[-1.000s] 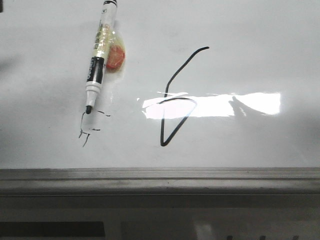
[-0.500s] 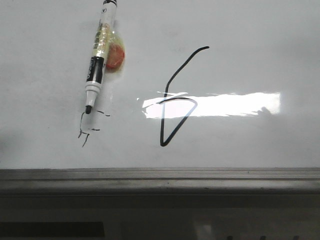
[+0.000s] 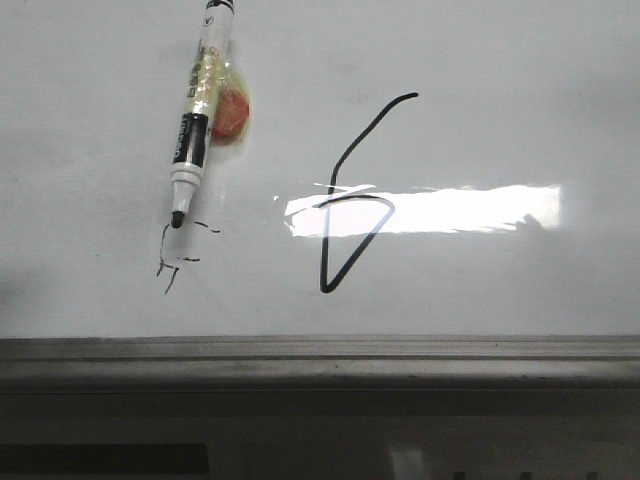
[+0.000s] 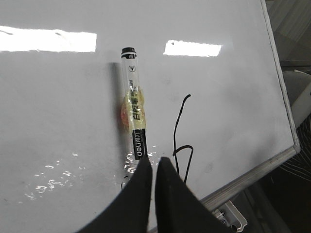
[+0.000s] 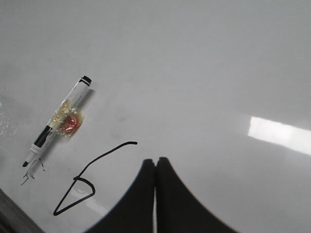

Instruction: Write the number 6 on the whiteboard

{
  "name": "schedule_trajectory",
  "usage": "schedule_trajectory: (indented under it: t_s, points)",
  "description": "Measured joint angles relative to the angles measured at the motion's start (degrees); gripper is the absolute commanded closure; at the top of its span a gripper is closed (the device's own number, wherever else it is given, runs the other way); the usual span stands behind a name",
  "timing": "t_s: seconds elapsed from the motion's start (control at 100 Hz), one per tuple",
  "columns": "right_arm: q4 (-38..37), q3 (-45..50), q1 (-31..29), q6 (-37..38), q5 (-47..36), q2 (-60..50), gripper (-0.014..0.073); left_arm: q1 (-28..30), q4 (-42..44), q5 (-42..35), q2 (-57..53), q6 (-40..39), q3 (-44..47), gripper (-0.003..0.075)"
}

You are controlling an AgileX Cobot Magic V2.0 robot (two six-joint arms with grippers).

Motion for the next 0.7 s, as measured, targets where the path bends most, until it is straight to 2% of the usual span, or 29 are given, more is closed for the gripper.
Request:
schedule_trajectory:
  t_s: [0.17, 0.24, 0.3, 0.39, 0.57, 0.63, 0.7]
  points:
    - [0.00, 0.00, 0.00, 0.00, 0.00, 0.00, 0.0659, 0.24, 6.34, -2.94, -2.67, 0.00, 2.09, 0.0741]
    - [0.00, 0.00, 0.00, 0.00, 0.00, 0.00, 0.0659, 1.22, 14.45, -3.09, -5.43, -0.43, 4.02, 0.0741]
    - [0.00, 0.00, 0.00, 0.00, 0.00, 0.00, 0.0659, 2.91, 25.03, -2.79, -8.14, -3.46, 6.08, 0.0741]
    - [0.00, 0.00, 0.00, 0.00, 0.00, 0.00, 0.0659, 7.96, 42.68, -1.94, -13.05, -14.84, 10.16, 0.0741]
    - [0.00, 0.00, 0.00, 0.00, 0.00, 0.00, 0.0659, 21.61, 78.24, 4.61, -22.74, -48.85, 17.60, 0.0741]
    - [0.00, 0.00, 0.00, 0.00, 0.00, 0.00, 0.0659, 25.10, 84.11, 7.11, -24.91, -56.52, 19.25, 0.0741]
    - [0.00, 0.00, 0.00, 0.00, 0.00, 0.00, 0.0659, 28.65, 87.34, 8.66, -26.79, -60.98, 21.13, 0.0741]
